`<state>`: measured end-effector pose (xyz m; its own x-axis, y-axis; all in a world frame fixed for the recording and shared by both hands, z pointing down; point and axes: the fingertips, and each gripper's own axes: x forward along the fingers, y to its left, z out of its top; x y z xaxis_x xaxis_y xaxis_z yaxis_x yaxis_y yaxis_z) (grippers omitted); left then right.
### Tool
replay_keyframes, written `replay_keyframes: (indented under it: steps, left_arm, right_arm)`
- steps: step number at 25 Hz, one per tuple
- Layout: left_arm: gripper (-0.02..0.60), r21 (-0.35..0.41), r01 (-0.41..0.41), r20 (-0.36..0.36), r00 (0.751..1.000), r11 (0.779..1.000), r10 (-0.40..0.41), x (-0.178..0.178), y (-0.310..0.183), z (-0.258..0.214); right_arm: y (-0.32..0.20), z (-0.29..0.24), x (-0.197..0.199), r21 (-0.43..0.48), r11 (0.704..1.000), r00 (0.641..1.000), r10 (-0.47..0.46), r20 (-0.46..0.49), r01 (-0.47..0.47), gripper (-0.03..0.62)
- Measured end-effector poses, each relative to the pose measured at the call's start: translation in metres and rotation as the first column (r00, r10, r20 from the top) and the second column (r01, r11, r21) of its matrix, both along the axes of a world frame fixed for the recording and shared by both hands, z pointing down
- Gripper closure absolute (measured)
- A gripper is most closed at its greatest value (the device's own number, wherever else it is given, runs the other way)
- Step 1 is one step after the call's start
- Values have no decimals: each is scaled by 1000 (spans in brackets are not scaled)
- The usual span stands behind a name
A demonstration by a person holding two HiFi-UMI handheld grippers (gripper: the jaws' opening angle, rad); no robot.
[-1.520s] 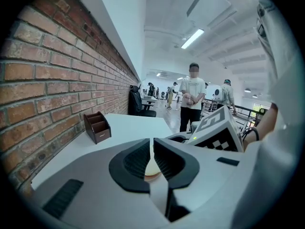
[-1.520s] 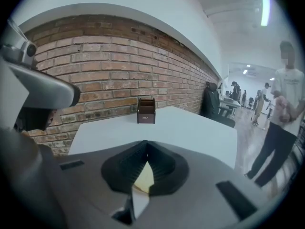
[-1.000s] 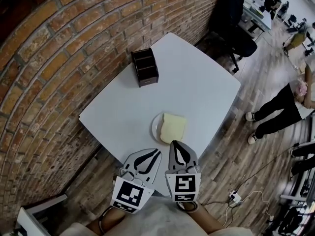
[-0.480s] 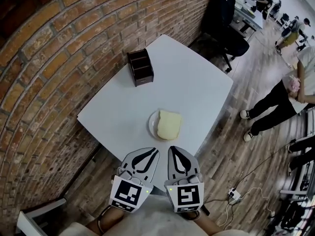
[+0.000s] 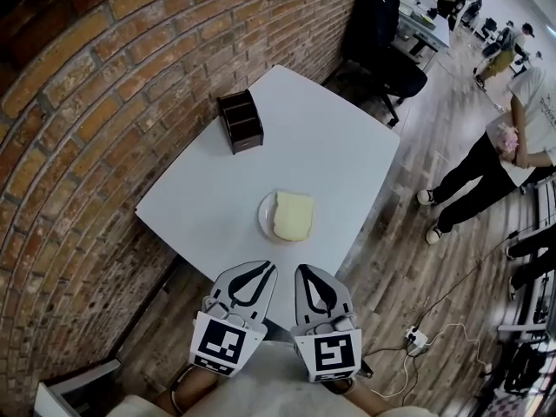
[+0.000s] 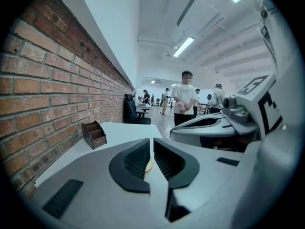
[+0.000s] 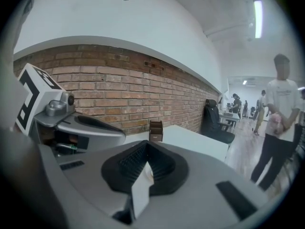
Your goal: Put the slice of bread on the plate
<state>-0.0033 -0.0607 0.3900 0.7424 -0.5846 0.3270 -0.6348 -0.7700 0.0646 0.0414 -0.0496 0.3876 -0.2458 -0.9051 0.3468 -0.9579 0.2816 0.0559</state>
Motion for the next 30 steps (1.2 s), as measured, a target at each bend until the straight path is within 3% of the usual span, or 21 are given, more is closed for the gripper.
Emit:
replay_keyframes:
  steps: [10,30]
  left_arm:
    - [551,29,-22,-15,1000,999,22,-2,12,-13]
    - [551,37,-64,-15,998,997,64,2,13,-14]
  right_arm:
    - [8,-7,-1,20,1000,998,16,64,-18,588]
    - [8,-13,-1,1,999,997,52,64,-53,588]
